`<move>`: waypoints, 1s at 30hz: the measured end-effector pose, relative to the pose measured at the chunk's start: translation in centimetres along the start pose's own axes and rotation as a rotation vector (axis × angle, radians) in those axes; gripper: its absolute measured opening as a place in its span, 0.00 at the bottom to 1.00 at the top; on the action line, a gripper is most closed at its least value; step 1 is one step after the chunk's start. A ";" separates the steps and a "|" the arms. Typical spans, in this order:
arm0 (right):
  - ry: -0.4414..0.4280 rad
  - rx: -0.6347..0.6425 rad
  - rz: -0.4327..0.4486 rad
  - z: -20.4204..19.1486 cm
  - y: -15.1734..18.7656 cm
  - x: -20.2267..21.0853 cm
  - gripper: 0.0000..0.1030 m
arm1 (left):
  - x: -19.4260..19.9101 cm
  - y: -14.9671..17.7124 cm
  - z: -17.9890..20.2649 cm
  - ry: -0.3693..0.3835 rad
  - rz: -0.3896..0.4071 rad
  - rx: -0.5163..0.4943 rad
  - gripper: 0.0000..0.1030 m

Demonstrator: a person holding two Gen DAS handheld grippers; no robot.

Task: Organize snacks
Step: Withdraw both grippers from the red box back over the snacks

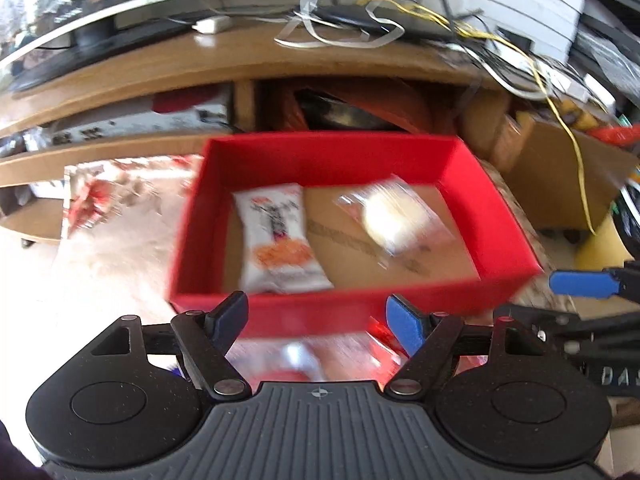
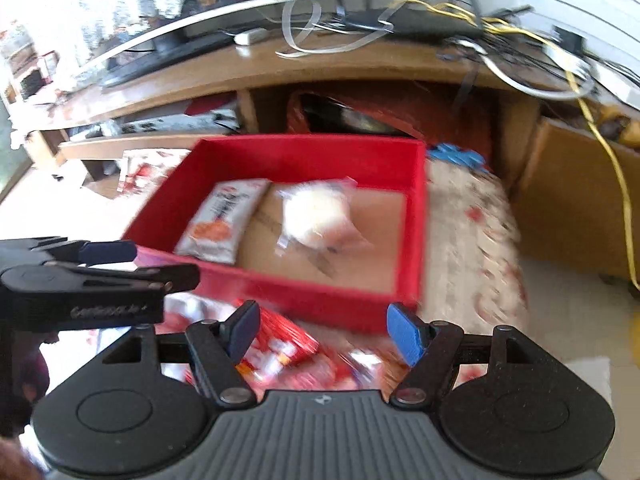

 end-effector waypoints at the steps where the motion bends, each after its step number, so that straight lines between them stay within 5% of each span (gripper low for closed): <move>1: 0.005 -0.014 -0.007 0.6 0.4 0.0 0.64 | -0.1 0.4 0.7 0.010 -0.009 -0.013 0.79; 8: -0.001 -0.082 -0.035 3.5 1.9 -0.3 0.64 | -1.8 2.9 5.1 0.058 -0.085 -0.076 0.79; 15: -0.044 -0.127 -0.048 5.5 2.4 -0.5 0.64 | -3.3 3.9 8.0 0.101 -0.172 -0.013 0.81; 22: -0.063 -0.150 -0.073 6.8 2.8 -1.0 0.64 | -4.6 3.8 9.2 0.059 -0.204 0.073 0.82; 30: -0.048 -0.132 -0.133 7.1 3.2 -3.0 0.64 | -3.8 4.9 9.1 0.008 -0.201 0.016 0.75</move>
Point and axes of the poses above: each gripper's, at about its wrist camera, not at the fingertips, and x roughly against the way its jaws point, z to its right, y to its underside, the point moved 8 cm from there along -x, roughly the way its jaws point, and after that the axes turned 15 degrees about -z, right-handed, at the moved point
